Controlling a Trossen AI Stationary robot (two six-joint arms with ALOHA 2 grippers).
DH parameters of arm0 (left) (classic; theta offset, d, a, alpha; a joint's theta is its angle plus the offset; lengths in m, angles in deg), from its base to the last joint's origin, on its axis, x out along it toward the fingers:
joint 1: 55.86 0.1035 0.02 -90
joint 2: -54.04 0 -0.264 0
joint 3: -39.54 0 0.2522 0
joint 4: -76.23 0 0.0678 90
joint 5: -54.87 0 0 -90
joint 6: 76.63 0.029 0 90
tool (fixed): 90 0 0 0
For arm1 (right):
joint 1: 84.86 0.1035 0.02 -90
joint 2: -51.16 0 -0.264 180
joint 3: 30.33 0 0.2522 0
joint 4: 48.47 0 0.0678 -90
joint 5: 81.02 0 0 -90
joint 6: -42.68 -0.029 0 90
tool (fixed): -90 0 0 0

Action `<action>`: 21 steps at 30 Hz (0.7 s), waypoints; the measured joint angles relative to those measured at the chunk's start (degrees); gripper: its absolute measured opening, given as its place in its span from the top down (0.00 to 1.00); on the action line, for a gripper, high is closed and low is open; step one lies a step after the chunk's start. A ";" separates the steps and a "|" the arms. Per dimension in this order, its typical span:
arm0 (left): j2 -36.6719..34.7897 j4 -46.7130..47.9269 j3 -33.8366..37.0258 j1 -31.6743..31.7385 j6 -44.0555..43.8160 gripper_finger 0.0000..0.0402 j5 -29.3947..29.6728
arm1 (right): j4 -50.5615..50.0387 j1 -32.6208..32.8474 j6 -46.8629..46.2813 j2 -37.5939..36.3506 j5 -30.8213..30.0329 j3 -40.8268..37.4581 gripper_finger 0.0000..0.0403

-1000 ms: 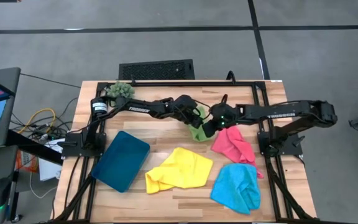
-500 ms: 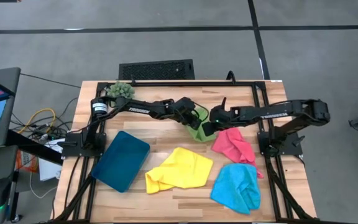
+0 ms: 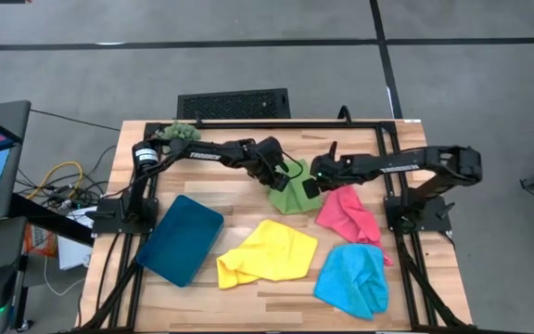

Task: Fold microfiber towels
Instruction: Fold the green microfiber towel

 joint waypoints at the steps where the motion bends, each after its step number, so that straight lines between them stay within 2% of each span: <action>1: 0.00 0.01 0.00 0.07 0.03 0.75 -0.39 | 0.42 -0.65 0.77 1.19 0.39 -0.03 0.97; 5: 0.00 1.54 0.00 0.08 0.48 0.75 -4.95 | 5.38 -2.10 2.58 5.84 4.88 -0.03 0.95; 9: -0.87 7.83 0.00 0.09 3.07 0.75 -8.38 | 13.44 -1.77 3.15 9.51 9.69 0.10 0.95; 12: -2.71 14.78 0.00 0.31 6.84 0.75 -5.93 | 20.30 -0.96 2.42 12.31 12.09 0.25 0.97; 17: -5.51 22.58 0.00 1.19 10.93 0.75 2.60 | 27.91 -0.54 1.42 17.23 15.84 2.09 0.97; 21: -6.09 22.63 0.04 1.64 10.98 0.75 2.10 | 27.87 -0.44 3.35 22.03 17.68 7.27 0.96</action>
